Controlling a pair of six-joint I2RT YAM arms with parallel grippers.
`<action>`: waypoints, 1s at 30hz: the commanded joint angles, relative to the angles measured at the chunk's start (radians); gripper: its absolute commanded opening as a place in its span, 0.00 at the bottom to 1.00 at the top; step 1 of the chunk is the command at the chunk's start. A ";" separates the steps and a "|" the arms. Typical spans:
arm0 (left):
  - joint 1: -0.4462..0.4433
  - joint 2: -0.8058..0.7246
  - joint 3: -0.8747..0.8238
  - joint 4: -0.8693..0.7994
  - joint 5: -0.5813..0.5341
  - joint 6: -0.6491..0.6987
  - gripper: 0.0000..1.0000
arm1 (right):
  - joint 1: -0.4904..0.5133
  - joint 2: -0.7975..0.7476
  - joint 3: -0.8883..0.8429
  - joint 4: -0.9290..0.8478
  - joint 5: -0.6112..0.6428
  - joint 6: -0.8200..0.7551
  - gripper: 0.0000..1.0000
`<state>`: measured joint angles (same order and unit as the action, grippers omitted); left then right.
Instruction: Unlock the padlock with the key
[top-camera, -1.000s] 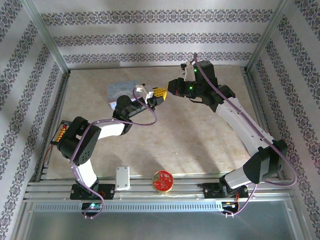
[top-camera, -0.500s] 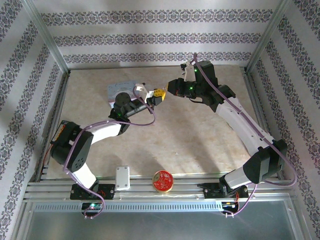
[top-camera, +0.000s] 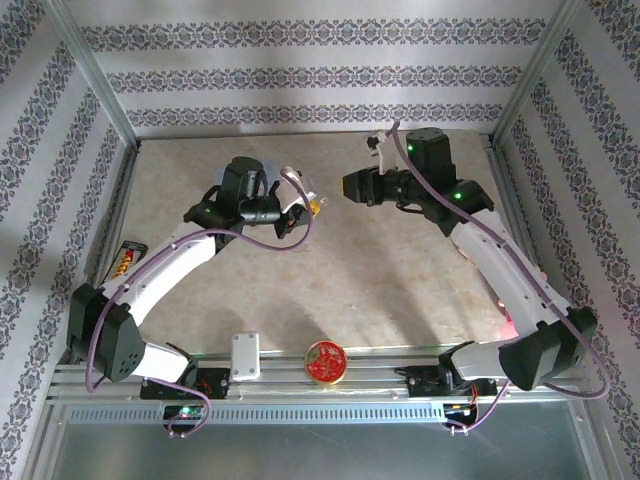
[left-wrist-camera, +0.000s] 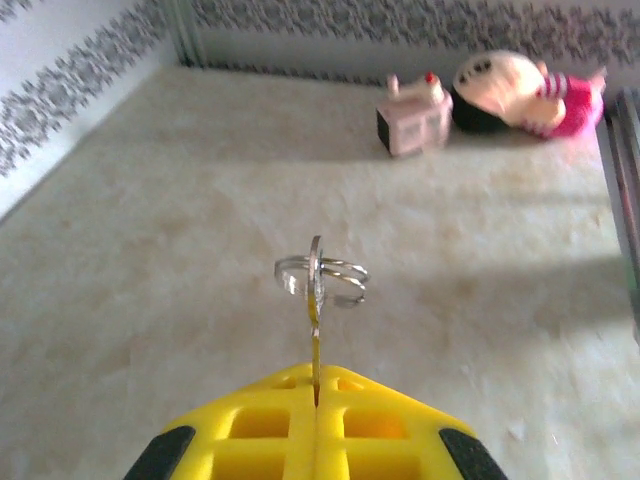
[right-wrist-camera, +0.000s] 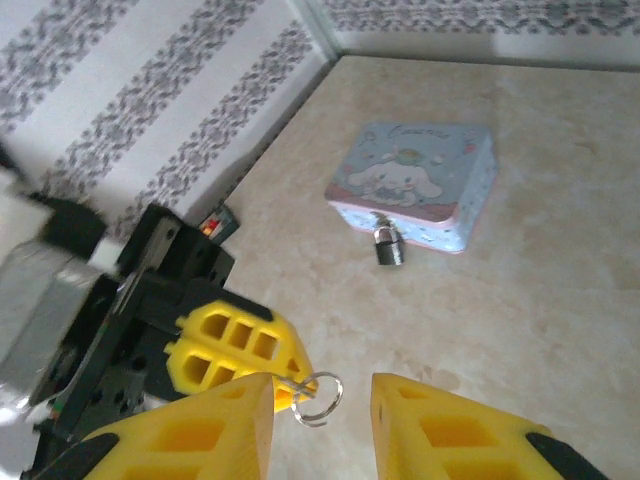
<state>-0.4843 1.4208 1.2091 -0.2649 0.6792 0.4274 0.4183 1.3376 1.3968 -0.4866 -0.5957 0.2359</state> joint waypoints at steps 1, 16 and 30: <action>-0.001 -0.018 0.055 -0.314 0.021 0.150 0.00 | 0.034 -0.024 -0.041 -0.033 -0.090 -0.173 0.32; -0.003 -0.061 0.054 -0.299 0.083 0.166 0.00 | 0.113 0.092 -0.042 -0.010 -0.201 -0.224 0.31; -0.001 -0.059 0.052 -0.277 0.062 0.165 0.00 | 0.119 0.114 -0.048 -0.027 -0.183 -0.232 0.19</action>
<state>-0.4843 1.3735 1.2415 -0.5285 0.7288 0.5728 0.5266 1.4391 1.3285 -0.4976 -0.7780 0.0261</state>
